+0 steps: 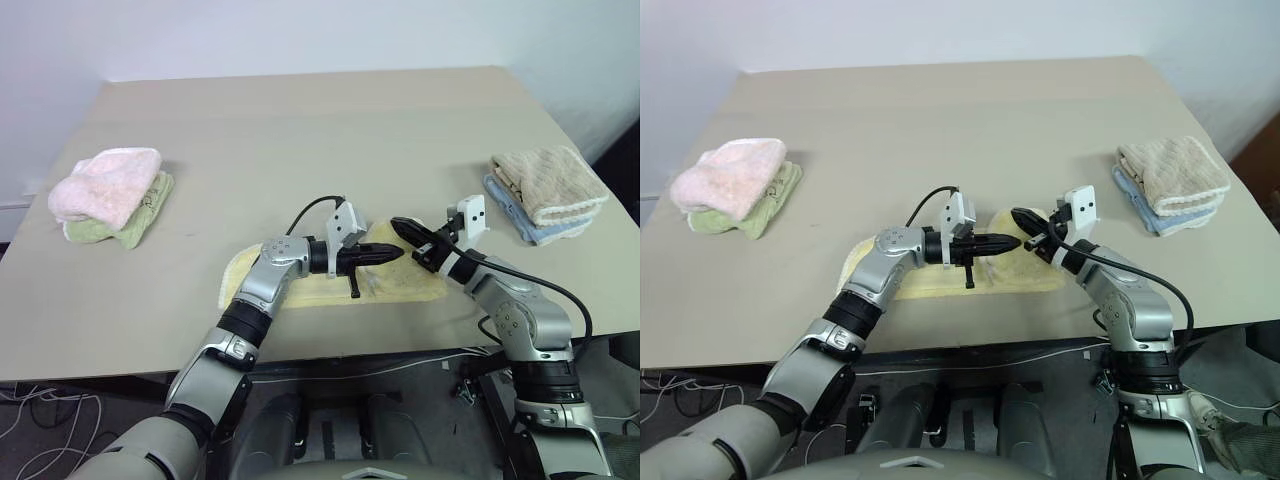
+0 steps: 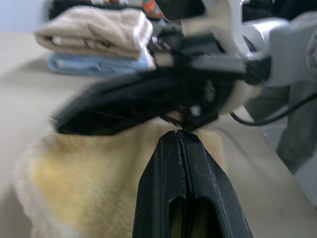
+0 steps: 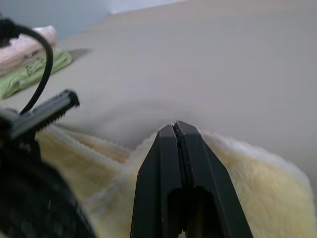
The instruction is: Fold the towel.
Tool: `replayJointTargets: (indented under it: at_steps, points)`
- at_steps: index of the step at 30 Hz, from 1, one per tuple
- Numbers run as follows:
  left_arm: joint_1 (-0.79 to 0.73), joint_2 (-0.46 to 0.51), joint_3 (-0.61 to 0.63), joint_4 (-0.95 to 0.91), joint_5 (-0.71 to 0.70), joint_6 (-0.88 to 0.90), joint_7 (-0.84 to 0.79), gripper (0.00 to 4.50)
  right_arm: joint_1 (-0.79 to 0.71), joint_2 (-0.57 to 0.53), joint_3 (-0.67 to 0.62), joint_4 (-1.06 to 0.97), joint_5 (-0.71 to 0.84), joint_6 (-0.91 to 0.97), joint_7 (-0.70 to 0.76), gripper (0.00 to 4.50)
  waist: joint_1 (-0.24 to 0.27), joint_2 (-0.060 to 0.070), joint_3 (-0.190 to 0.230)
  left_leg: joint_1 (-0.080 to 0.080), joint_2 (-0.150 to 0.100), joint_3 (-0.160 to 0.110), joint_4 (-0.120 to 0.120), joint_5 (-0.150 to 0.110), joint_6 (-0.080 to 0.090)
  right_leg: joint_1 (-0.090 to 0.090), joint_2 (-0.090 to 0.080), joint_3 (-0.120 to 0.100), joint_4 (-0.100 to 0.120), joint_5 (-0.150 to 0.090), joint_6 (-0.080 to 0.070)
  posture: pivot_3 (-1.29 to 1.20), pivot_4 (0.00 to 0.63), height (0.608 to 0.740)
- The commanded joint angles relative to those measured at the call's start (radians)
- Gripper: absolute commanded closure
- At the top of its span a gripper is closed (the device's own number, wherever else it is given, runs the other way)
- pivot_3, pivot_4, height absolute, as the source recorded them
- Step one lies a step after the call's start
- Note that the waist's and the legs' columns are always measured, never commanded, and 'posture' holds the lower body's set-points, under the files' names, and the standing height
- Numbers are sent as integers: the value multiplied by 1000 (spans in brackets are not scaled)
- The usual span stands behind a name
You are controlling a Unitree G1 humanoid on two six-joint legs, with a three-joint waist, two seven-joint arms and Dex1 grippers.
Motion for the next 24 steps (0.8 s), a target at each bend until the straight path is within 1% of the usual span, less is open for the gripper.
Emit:
replayJointTargets:
  at_steps: [1, 5, 7, 10, 14, 15, 16, 17, 18, 19, 20, 21, 24]
  points:
    - [33, 15, -80, -3, 83, 23, 0, 4486, -28, 34, -2, 60, -30, -20, -48, 4500, 0, 0, 0, 0, 0, 0, 0, 0, 0, 0, 0, 0, 0, 0, 0, 0, 150, 740]
    - [80, 23, -108, -33, 116, 84, 28, 4486, -32, 94, 3, 177, -65, -33, -98, 4500, 1, 0, -1, 2, 0, -1, 0, 0, 0, 2, 0, 0, 0, 0, 0, 0, 150, 740]
    - [100, 30, -121, -54, 121, 86, 16, 4486, -41, 116, -8, 220, -70, -38, -118, 4500, -2, 0, -1, 6, 0, -1, -1, 0, 0, 6, 0, 0, 0, 0, 0, 0, 150, 740]
    - [106, 12, -68, -66, 72, 124, 35, 4486, -56, 139, 4, 250, -72, -44, -104, 4500, -7, 0, -2, 17, 0, -1, -4, -2, -2, 15, 0, 0, -2, 0, 0, 0, 150, 740]
    - [103, 6, 6, -110, -11, 176, 18, 4486, -59, 137, -11, 217, -34, -18, -58, 4500, -10, 0, -2, 19, 0, -1, -3, -2, -2, 18, 0, 0, -1, 0, 0, 0, 150, 740]
    - [103, 9, 24, -128, -27, 160, 14, 4486, -58, 131, -15, 199, -23, -7, -43, 4500, -13, 0, -2, 19, 0, -1, -3, -2, -2, 17, 0, 0, -1, 0, 0, 0, 150, 740]
    - [101, 12, 47, -150, -40, 137, 23, 4500, -55, 122, -18, 174, -11, 3, -25, 4155, -17, 0, -2, 19, 0, -1, -3, -2, -2, 17, 0, 1, -1, 0, 0, 0, 150, 740]
    - [96, 13, 78, -177, -63, 144, 40, 4500, -52, 111, -19, 144, 7, 20, -2, 3968, -20, 0, -2, 18, 0, -1, -3, -1, -1, 16, 0, 1, -1, 0, 0, 0, 150, 740]
    - [89, 16, 110, -206, -90, 162, 54, 4500, -50, 98, -17, 112, 25, 39, 20, 3672, -22, 0, -2, 16, 0, -1, -3, -1, -1, 14, 0, 1, 0, 0, 0, 0, 150, 740]
    - [79, 21, 147, -238, -116, 190, 82, 4326, -48, 80, -14, 76, 38, 58, 43, 3319, -22, 0, -2, 13, 0, -1, -3, -1, -1, 11, 0, 1, 0, 0, 0, 0, 150, 740]
    - [67, 33, 186, -266, -138, 225, 114, 4141, -49, 60, -12, 42, 50, 77, 62, 3044, -22, 0, -2, 13, 0, -1, -3, 0, 0, 10, 0, 1, 1, 0, 0, 0, 150, 740]
    - [57, 45, 218, -287, -151, 244, 146, 3895, -52, 41, -11, 14, 61, 94, 79, 2644, -22, 0, -2, 12, 0, -1, -3, 0, 0, 10, 0, 1, 1, 0, 0, 0, 150, 740]
    - [40, 78, 304, -337, -198, 280, 216, 2904, -60, -11, -1, -39, 78, 127, 122, 1613, -24, 0, -2, 13, 0, -1, -3, 0, -1, 10, 0, 1, 1, 0, 0, 0, 150, 740]
